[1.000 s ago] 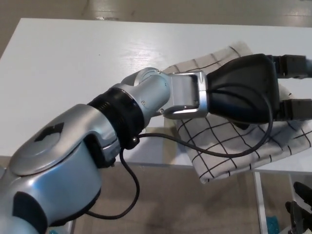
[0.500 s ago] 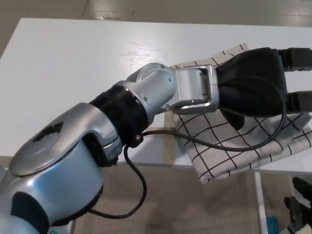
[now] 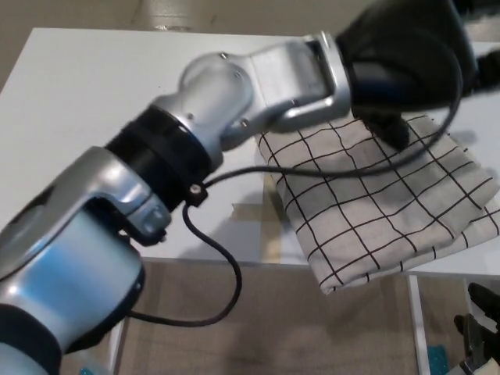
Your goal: Use the left hand to fold a white towel with checkered patterns in half.
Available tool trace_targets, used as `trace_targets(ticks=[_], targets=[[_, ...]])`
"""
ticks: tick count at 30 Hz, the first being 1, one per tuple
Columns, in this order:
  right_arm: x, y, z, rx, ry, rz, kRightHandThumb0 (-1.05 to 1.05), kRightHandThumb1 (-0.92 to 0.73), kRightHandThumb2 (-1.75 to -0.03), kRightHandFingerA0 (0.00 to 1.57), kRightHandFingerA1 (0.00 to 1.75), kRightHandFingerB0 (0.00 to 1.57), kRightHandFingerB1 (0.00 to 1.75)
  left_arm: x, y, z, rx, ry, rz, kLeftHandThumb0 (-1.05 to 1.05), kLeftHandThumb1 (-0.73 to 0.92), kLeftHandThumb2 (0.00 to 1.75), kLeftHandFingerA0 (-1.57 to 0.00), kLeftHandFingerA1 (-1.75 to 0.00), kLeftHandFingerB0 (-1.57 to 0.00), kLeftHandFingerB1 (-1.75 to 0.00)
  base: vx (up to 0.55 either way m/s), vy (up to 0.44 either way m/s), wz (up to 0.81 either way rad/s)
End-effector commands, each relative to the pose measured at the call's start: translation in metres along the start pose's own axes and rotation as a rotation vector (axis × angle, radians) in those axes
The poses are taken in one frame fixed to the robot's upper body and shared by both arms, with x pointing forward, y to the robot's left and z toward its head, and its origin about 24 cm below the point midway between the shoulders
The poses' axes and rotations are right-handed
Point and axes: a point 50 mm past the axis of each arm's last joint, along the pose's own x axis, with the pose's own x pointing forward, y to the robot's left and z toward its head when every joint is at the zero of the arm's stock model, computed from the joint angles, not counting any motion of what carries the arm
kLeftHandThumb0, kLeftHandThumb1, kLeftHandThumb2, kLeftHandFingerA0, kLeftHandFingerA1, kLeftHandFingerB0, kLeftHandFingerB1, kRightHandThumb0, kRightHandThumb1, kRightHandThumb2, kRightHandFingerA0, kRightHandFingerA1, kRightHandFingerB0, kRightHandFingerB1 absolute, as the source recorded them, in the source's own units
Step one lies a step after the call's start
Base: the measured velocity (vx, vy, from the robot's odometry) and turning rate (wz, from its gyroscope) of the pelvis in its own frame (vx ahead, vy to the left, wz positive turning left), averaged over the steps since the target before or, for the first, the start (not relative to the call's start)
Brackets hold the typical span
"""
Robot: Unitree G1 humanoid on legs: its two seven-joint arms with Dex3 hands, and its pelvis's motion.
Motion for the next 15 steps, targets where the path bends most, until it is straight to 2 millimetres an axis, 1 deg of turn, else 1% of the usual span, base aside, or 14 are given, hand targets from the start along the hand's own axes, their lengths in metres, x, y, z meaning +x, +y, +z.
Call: trace_targets(ticks=[1, 2, 3, 4, 6, 7, 8, 9, 10, 11, 13, 14, 15], targets=[[-0.018, -0.015, -0.017, -0.032, 0.066, 0.005, -0.61, -0.73, -0.62, 0.62, 0.49, 0.66, 0.43, -0.093, 0.116, -0.042, -0.293, 0.187, 0.300, -0.83, 0.45, 0.90, 0.00, 0.00, 0.00, -0.13, 0.00, 0.000, 0.00], [-0.019, -0.016, -0.018, -0.034, 0.070, 0.007, -0.61, -0.73, -0.62, 0.62, 0.49, 0.66, 0.43, -0.101, 0.121, -0.040, -0.297, 0.183, 0.309, -0.83, 0.45, 0.90, 0.00, 0.00, 0.00, -0.13, 0.00, 0.000, 0.00], [-0.019, -0.016, -0.018, -0.034, 0.070, 0.007, -0.61, -0.73, -0.62, 0.62, 0.49, 0.66, 0.43, -0.101, 0.121, -0.040, -0.297, 0.183, 0.309, -0.83, 0.45, 0.90, 0.00, 0.00, 0.00, -0.13, 0.00, 0.000, 0.00], [-0.021, -0.017, -0.020, -0.037, 0.080, 0.006, -0.61, -0.72, -0.62, 0.62, 0.49, 0.65, 0.43, -0.127, 0.130, -0.037, -0.322, 0.190, 0.321, -0.80, 0.43, 0.89, 0.00, -0.04, -0.01, -0.17, 0.00, 0.000, 0.00], [-0.021, -0.017, -0.020, -0.037, 0.080, 0.006, -0.61, -0.72, -0.62, 0.62, 0.49, 0.65, 0.43, -0.127, 0.130, -0.037, -0.322, 0.190, 0.321, -0.80, 0.43, 0.89, 0.00, -0.04, -0.01, -0.17, 0.00, 0.000, 0.00], [-0.027, -0.018, -0.025, -0.045, 0.106, 0.013, -0.60, -0.72, -0.62, 0.60, 0.49, 0.64, 0.42, -0.178, 0.134, -0.023, -0.411, 0.231, 0.339, -0.66, 0.41, 0.83, 0.00, -0.15, -0.06, -0.34, 0.00, 0.000, 0.00], [-0.027, -0.018, -0.025, -0.045, 0.106, 0.013, -0.60, -0.72, -0.62, 0.60, 0.49, 0.64, 0.42, -0.178, 0.134, -0.023, -0.411, 0.231, 0.339, -0.66, 0.41, 0.83, 0.00, -0.15, -0.06, -0.34, 0.00, 0.000, 0.00], [-0.028, -0.018, -0.027, -0.051, 0.114, 0.017, -0.60, -0.72, -0.62, 0.60, 0.49, 0.63, 0.42, -0.195, 0.133, -0.016, -0.455, 0.251, 0.353, -0.63, 0.40, 0.81, -0.02, -0.19, -0.09, -0.41, 0.00, 0.000, 0.00], [-0.030, -0.019, -0.028, -0.061, 0.121, 0.020, -0.61, -0.72, -0.62, 0.60, 0.48, 0.63, 0.42, -0.216, 0.126, -0.006, -0.546, 0.284, 0.378, -0.31, 0.20, 0.81, 0.00, -0.50, 0.00, -0.46, 0.00, 0.000, 0.00], [-0.031, -0.020, -0.029, -0.067, 0.125, 0.022, -0.61, -0.72, -0.62, 0.60, 0.48, 0.63, 0.42, -0.230, 0.123, 0.002, -0.606, 0.306, 0.394, -0.31, 0.20, 0.81, 0.00, -0.50, 0.00, -0.46, 0.00, 0.000, 0.00], [-0.033, -0.021, -0.030, -0.073, 0.131, 0.023, -0.61, -0.72, -0.62, 0.59, 0.48, 0.63, 0.42, -0.246, 0.118, 0.011, -0.687, 0.338, 0.405, -0.30, 0.20, 0.81, 0.00, -0.50, 0.00, -0.46, 0.00, 0.000, 0.00], [-0.035, -0.021, -0.033, -0.070, 0.142, 0.020, -0.60, -0.72, -0.62, 0.59, 0.47, 0.63, 0.42, -0.273, 0.104, 0.027, -0.812, 0.406, 0.400, -0.57, 0.37, 0.64, -0.13, -0.38, -0.18, -0.36, 0.00, 0.000, 0.00], [-0.035, -0.021, -0.033, -0.070, 0.142, 0.020, -0.60, -0.72, -0.62, 0.59, 0.47, 0.63, 0.42, -0.273, 0.104, 0.027, -0.812, 0.406, 0.400, -0.57, 0.37, 0.64, -0.13, -0.38, -0.18, -0.36, 0.00, 0.000, 0.00]])
